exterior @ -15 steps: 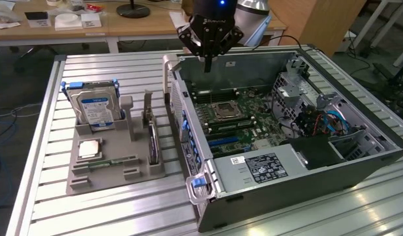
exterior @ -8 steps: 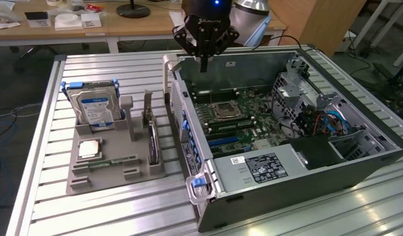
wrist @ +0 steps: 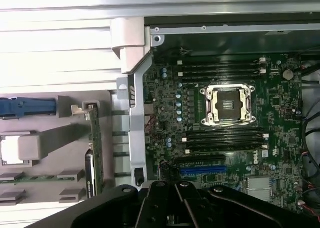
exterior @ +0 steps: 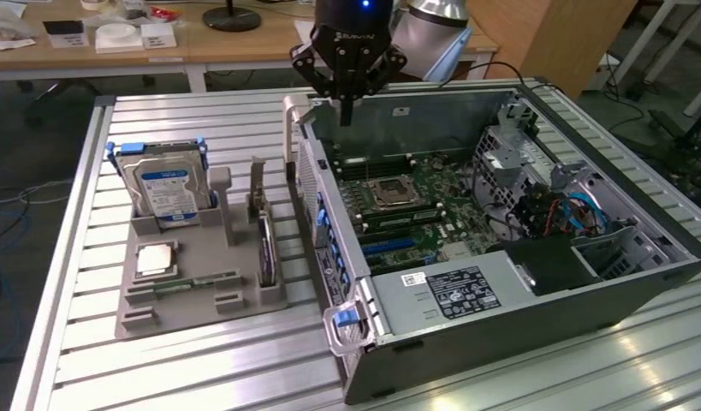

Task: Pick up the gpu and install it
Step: 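Reach for the gpu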

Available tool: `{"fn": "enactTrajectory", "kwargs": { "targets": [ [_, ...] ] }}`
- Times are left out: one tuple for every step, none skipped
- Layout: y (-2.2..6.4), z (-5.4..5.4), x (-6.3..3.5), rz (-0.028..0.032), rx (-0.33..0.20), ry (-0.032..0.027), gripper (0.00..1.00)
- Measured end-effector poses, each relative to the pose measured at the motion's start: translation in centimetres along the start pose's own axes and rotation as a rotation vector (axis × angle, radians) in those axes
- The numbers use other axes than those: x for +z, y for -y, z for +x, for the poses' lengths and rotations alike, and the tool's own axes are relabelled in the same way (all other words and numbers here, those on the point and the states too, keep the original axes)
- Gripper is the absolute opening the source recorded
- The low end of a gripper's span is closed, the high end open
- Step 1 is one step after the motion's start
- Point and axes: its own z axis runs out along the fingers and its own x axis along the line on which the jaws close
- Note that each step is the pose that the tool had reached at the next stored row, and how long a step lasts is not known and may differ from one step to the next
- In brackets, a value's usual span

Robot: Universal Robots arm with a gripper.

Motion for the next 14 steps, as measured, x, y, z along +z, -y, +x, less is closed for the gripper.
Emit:
{"fn": "enactTrajectory", "kwargs": {
  "targets": [
    [-0.02,0.1,0.00,0.0000,0.000,0.0000,0.11],
    [-0.03,0.2,0.01,0.0000,0.000,0.0000,0.11],
    [-0.05,0.3,0.01,0.0000,0.000,0.0000,0.11],
    [-0.07,0.4,0.01,-0.0001,0.000,0.0000,0.11],
    [-0.10,0.5,0.02,0.0000,0.000,0.0000,0.11],
    [-0.11,0.7,0.02,0.0000,0.000,0.0000,0.11],
    [-0.13,0.8,0.02,0.0000,0.000,0.0000,0.11],
    [-0.15,0.9,0.03,0.0000,0.000,0.0000,0.11],
    [-0.16,1.0,0.03,0.0000,0.000,0.0000,0.11],
    [-0.17,1.1,0.03,0.0000,0.000,0.0000,0.11],
    [-0.19,1.2,0.03,0.0000,0.000,0.0000,0.11],
    [-0.20,1.3,0.04,0.0000,0.000,0.0000,0.11],
    [-0.21,1.4,0.04,0.0000,0.000,0.0000,0.11],
    [-0.23,1.7,0.05,0.0000,0.000,0.0001,0.11]
  ]
}}
